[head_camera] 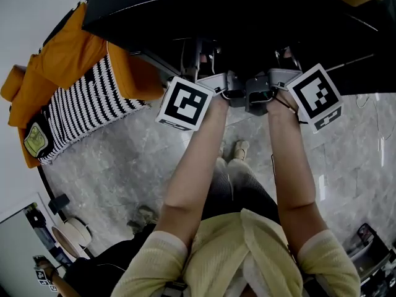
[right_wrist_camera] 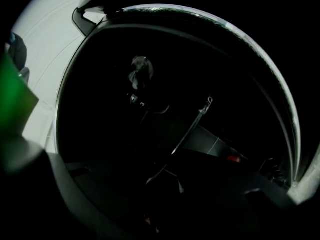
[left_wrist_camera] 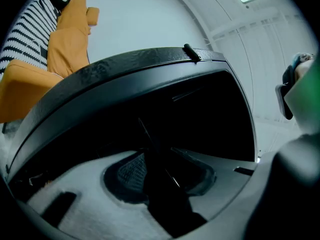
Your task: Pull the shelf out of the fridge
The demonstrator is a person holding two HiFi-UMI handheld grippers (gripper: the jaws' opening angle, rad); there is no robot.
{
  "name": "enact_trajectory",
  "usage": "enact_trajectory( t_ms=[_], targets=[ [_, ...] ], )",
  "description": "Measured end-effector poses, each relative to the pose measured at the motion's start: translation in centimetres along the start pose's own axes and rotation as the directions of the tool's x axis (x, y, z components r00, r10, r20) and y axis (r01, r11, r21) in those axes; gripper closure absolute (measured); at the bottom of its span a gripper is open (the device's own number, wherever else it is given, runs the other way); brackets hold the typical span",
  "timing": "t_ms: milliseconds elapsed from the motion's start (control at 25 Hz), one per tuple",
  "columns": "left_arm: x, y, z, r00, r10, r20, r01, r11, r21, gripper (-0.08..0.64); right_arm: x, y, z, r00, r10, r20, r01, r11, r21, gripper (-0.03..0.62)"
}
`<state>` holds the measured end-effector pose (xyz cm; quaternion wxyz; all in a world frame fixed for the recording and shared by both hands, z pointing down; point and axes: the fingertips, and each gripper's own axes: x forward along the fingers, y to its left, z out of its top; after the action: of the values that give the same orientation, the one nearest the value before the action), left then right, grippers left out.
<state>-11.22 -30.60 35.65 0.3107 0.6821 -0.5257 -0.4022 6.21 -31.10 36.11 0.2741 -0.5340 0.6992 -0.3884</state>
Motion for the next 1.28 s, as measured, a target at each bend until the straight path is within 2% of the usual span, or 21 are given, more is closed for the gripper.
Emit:
enact_trajectory(
  t_ms=[160,480,1280],
  targets=[
    [0.3,-0.2,0.1,1.000,-0.004,-0.002,0.004,1.000,0.010,0.445,-0.1,0.3,0.2,1.000,-0.005,0.004,0.005,1.000,-0.029,0.479],
    [0.4,0.2,-0.3,1.000,0.010,-0.025,-0.011,1.000,-0.012,0.447,0.0,-0.2,0.1,1.000,-0.007,0.004,0.007,1.000,0.011,0.489],
    [-0.5,0.8,-0.5,0.998,0.040,-0.058,-0.040,0.999,0.001,0.449,-0.4,-0.7,-0.6,0.999,-0.025,-0.022,0.025,1.000,0.012,0.489]
  ],
)
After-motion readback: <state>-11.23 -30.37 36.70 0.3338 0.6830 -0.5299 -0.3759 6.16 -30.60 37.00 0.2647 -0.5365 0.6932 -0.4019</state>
